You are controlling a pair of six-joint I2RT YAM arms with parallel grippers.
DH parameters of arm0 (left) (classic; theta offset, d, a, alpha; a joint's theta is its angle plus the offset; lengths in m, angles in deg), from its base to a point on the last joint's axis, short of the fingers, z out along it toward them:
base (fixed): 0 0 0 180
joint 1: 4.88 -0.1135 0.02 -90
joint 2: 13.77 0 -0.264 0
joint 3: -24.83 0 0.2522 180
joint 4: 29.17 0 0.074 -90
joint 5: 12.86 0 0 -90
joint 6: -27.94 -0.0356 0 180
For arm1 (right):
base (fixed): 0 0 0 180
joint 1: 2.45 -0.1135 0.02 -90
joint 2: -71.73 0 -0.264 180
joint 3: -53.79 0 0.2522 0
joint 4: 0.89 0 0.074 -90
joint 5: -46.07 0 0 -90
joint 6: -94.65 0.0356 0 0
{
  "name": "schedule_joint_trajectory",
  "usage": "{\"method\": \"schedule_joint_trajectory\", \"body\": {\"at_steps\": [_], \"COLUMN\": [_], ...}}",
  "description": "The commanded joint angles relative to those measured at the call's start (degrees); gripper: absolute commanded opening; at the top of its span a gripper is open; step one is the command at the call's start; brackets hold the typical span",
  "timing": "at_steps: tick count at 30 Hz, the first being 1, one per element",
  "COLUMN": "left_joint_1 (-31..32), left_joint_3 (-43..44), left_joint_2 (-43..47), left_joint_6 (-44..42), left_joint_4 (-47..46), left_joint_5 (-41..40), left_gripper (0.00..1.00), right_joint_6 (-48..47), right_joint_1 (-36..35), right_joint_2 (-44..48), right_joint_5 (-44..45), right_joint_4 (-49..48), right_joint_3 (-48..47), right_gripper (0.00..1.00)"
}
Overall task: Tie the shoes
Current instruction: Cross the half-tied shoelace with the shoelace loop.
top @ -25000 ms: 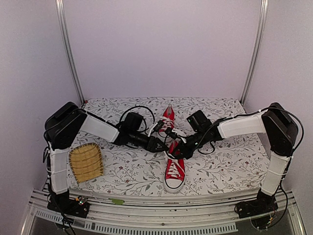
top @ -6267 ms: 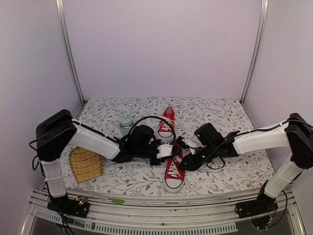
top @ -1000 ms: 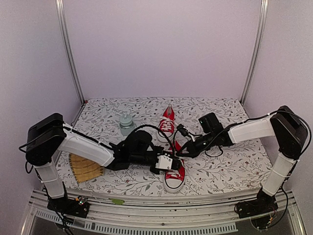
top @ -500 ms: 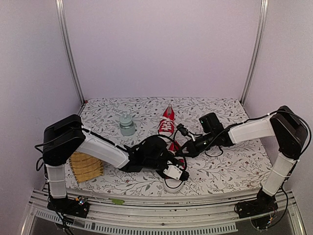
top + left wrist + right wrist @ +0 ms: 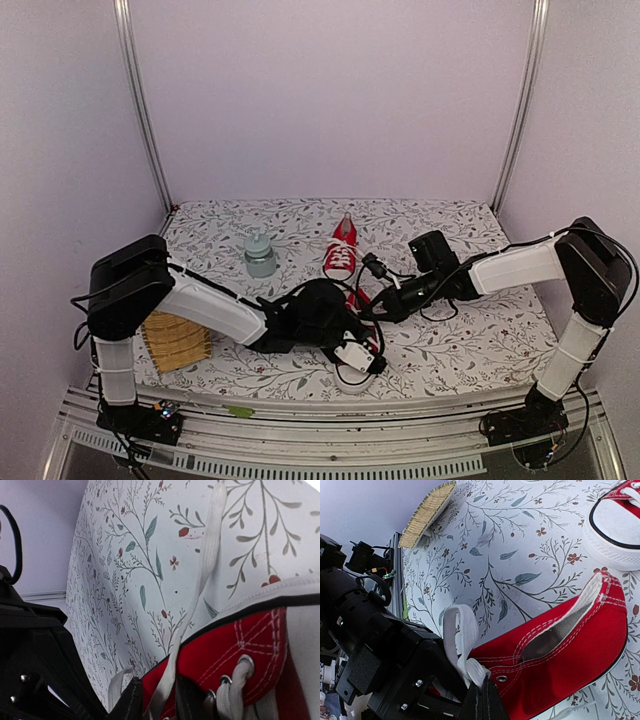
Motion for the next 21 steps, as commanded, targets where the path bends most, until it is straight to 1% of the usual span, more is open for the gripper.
{"method": "schedule_joint_trajectory", "body": {"at_steps": [1,2,3,4,5,8,9,12,17,21], "left_joint_1": [-0.05,-0.02,-0.09,-0.03,-0.04,0.02,0.04,-0.17,-0.93,-2.10], "left_joint_3": [0.03,-0.25,-0.56,-1.07,-1.84,-5.22,-6.10,-8.72,-13.46,-15.11], "left_joint_2": [-2.33,-2.33,-2.30,-2.14,-1.77,0.53,1.46,5.35,9.49,11.34], "left_joint_6": [-4.27,-4.33,-4.27,-4.02,-3.38,0.55,2.60,9.76,18.50,22.84], "left_joint_4": [2.04,0.97,-0.29,-2.39,-4.37,-11.44,-12.19,-10.88,-13.53,-14.63], "left_joint_5": [-6.11,-6.29,-6.45,-6.50,-6.46,-5.49,-4.95,-2.38,2.27,6.23], "left_gripper": [0.21,0.18,0.13,0.04,0.00,0.00,0.00,0.00,0.00,0.00], "right_joint_6": [-0.10,-0.05,-0.01,-0.05,-0.08,-0.51,-0.57,-0.63,-0.62,-0.64], "right_joint_1": [0.30,0.30,0.30,0.30,0.30,0.30,0.30,0.30,0.30,0.30], "right_joint_2": [2.17,2.18,2.25,2.30,2.37,3.00,3.28,4.21,5.36,5.20], "right_joint_5": [-2.45,-2.59,-2.51,-2.36,-1.92,-0.75,-0.52,0.31,0.79,0.71], "right_joint_4": [-0.35,-0.42,-0.36,-0.14,0.16,1.18,1.41,1.90,2.67,3.22], "right_joint_3": [-0.08,-0.03,0.06,0.11,0.05,0.03,-0.04,0.08,0.38,0.52], "right_gripper": [0.01,0.01,0.01,0.01,0.01,0.01,0.01,0.01,0.01,0.01]}}
